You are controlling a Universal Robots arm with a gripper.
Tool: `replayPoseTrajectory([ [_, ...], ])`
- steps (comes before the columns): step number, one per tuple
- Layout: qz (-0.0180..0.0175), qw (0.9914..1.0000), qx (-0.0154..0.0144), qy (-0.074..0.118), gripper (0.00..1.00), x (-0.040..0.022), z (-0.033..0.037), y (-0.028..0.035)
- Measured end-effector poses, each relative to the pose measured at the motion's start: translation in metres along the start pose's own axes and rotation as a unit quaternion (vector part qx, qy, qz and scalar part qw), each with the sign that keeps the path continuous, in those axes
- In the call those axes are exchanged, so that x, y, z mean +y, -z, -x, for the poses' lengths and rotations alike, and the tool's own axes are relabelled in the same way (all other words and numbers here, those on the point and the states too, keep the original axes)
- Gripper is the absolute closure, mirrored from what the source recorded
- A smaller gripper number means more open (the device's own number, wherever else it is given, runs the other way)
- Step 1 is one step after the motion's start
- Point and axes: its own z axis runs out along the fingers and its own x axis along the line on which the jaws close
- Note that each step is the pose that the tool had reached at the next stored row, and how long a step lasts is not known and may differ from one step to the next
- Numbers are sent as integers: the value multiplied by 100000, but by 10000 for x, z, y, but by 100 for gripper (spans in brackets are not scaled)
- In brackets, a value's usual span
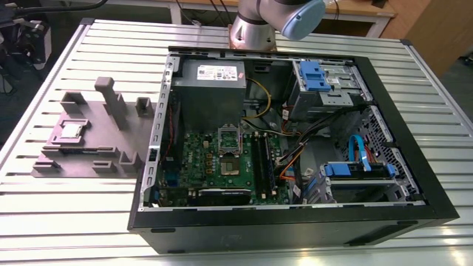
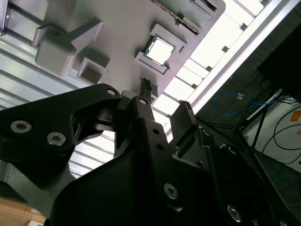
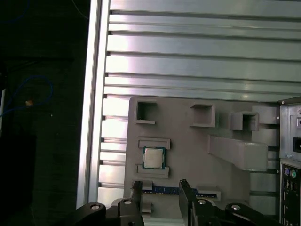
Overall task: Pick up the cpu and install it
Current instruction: 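Pick up the cpu and move it towards the insertion slot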
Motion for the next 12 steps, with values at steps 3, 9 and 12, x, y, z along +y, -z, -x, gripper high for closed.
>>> replayPoseTrajectory([
  [3,0,100000,0,-3,56,0,0,2],
  [9,0,100000,3,0,82,0,0,4],
  [12,1,100000,2,-3,90,1,0,6],
])
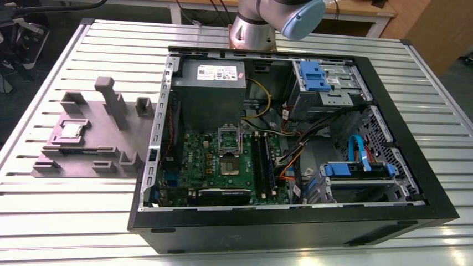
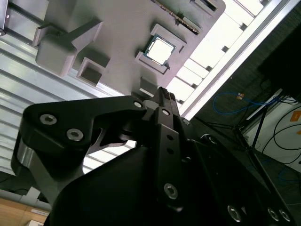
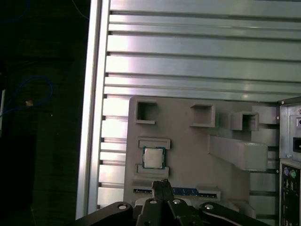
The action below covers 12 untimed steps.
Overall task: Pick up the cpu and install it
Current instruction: 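Pick up the cpu and move it towards the insertion slot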
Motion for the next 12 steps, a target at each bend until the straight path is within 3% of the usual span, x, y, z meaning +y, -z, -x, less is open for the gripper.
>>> replayPoseTrajectory([
  [5,2,100000,-3,0,89,0,0,2],
  [7,0,100000,-1,1,77,0,0,3],
  [8,-1,100000,2,2,77,0,0,4],
  [9,0,100000,0,0,71,0,0,4],
  [11,1,100000,-2,0,71,0,0,5],
  [12,0,100000,-1,1,64,0,0,6],
])
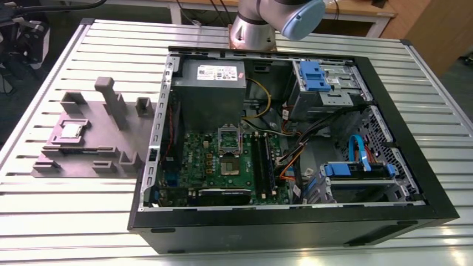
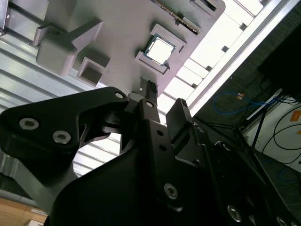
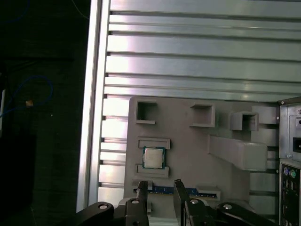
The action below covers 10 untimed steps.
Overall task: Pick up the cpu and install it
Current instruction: 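Pick up the cpu and move it towards the insertion slot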
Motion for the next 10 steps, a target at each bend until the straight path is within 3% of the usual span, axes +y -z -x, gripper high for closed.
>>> replayPoseTrajectory([
  [10,-1,100000,0,0,64,1,0,13],
])
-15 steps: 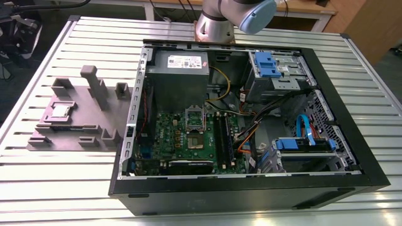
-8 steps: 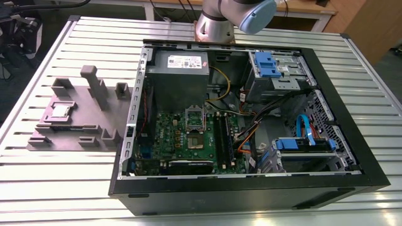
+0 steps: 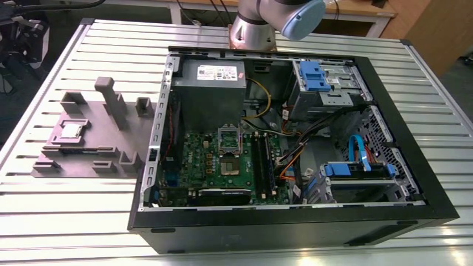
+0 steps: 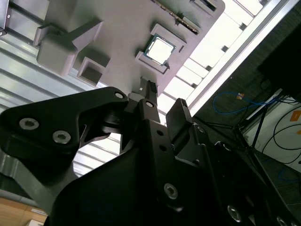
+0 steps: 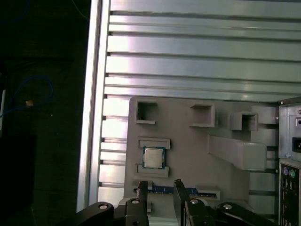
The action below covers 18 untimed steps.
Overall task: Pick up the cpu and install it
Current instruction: 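Pick up the cpu and move it towards the insertion slot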
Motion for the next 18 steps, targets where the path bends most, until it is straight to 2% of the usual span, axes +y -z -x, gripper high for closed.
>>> replayPoseTrajectory([
  [14,0,100000,1,0,64,1,0,16],
  [15,1,100000,0,0,57,1,0,16],
  [18,-1,100000,0,2,56,1,0,17],
])
